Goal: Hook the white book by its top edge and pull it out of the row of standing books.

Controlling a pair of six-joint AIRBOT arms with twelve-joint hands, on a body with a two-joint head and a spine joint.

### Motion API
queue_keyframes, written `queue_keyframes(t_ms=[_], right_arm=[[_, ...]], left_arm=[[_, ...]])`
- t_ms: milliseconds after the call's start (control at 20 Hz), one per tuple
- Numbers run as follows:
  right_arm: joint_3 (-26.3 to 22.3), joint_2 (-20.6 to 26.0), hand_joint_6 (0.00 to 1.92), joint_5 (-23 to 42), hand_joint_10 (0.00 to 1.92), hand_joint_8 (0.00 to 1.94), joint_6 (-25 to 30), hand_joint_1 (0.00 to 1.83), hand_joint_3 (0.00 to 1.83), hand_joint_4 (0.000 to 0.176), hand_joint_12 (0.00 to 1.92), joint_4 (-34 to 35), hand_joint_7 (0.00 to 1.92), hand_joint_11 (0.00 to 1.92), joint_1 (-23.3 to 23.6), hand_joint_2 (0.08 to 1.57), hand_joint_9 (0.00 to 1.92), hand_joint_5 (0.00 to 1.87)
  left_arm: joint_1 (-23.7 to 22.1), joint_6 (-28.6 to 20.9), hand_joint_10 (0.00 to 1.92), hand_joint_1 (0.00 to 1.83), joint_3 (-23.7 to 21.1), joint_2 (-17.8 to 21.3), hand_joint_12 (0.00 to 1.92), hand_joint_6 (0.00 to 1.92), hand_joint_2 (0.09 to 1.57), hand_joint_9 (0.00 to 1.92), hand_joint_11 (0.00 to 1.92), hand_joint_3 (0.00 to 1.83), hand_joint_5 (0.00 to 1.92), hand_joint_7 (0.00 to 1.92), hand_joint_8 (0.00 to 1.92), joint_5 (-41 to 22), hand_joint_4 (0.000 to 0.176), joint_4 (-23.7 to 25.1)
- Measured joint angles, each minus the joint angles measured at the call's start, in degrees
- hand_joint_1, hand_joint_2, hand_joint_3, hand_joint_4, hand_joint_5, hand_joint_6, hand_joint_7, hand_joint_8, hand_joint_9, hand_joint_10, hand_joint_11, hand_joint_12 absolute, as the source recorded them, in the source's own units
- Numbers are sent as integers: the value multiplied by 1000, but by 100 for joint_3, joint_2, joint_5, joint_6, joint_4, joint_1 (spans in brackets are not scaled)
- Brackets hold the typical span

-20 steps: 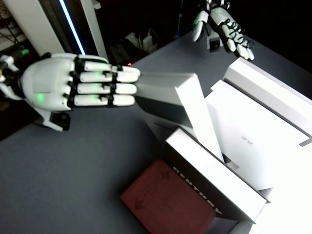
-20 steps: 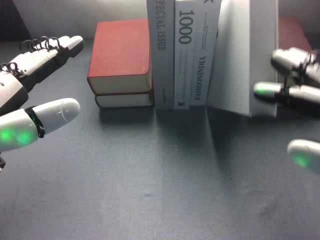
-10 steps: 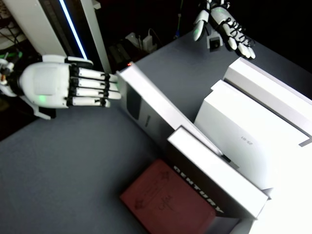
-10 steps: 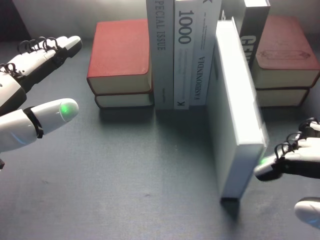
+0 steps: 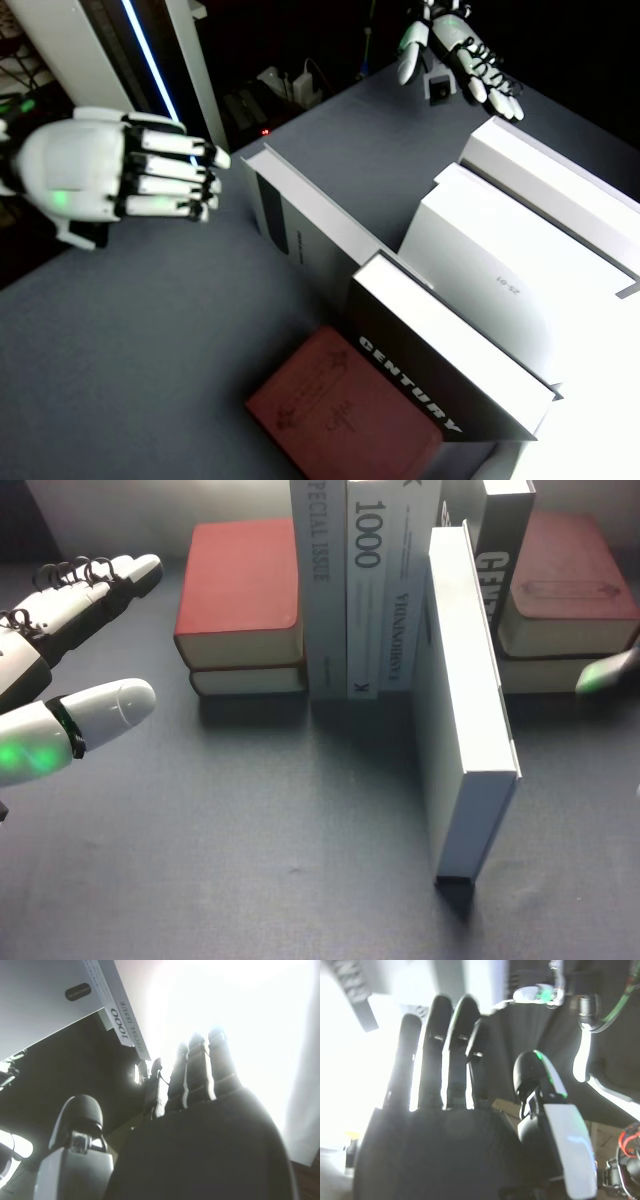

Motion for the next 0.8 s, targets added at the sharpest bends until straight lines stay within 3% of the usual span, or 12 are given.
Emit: queue_keyframes(t_ms=[50,100,150,200,300,350,400,500,700,800], right_arm=[[-2,35,312,96,429,93,-107,183,0,0,1193,142,94,0,0,1522,2,6],[0,57,184,214,260,37,-232,160,0,0,990,275,60,0,0,1522,0,3],[-4,90,36,295,51,7,-271,106,3,0,595,356,11,0,0,1521,0,0],[-7,144,0,380,1,0,-380,131,0,0,27,457,0,0,-15,1478,0,0],[0,212,0,466,0,0,-481,146,0,0,5,669,0,0,-52,1461,0,0],[13,229,0,514,0,0,-518,74,0,0,0,874,0,0,-83,1471,0,0],[24,229,0,527,0,0,-518,74,0,0,0,951,0,0,-85,1471,0,0],[55,247,0,667,0,0,-533,19,0,17,0,1228,0,0,-210,1468,0,0],[55,249,0,708,0,0,-533,22,0,0,0,1252,0,0,-223,1459,0,0],[55,326,0,693,0,0,-535,46,0,0,0,1252,0,0,-225,1475,0,0]], left_arm=[[7,0,0,0,0,0,0,0,1312,0,0,9,0,0,0,-13,104,-4],[28,0,0,0,-2,0,0,0,1309,0,0,6,0,0,0,-37,114,-11],[57,-2,0,0,-7,0,0,0,1318,0,0,10,0,0,0,-59,133,-26],[72,7,0,0,-24,0,0,0,1322,0,0,10,0,0,0,-57,143,-74],[72,13,0,0,-31,0,0,0,1309,0,0,3,0,0,0,-94,147,-72],[72,24,0,0,-44,0,0,0,1270,0,0,0,0,0,0,-129,171,-92],[72,39,0,0,-44,7,0,0,1270,0,0,0,0,0,0,-140,171,-90],[72,83,0,0,-96,57,0,0,1242,0,0,0,0,0,0,-223,176,-79],[118,107,0,132,-103,70,0,0,1280,0,0,0,0,0,0,-339,176,-160],[146,107,0,183,-107,70,0,0,1291,0,0,1,0,0,0,-385,176,-173]])
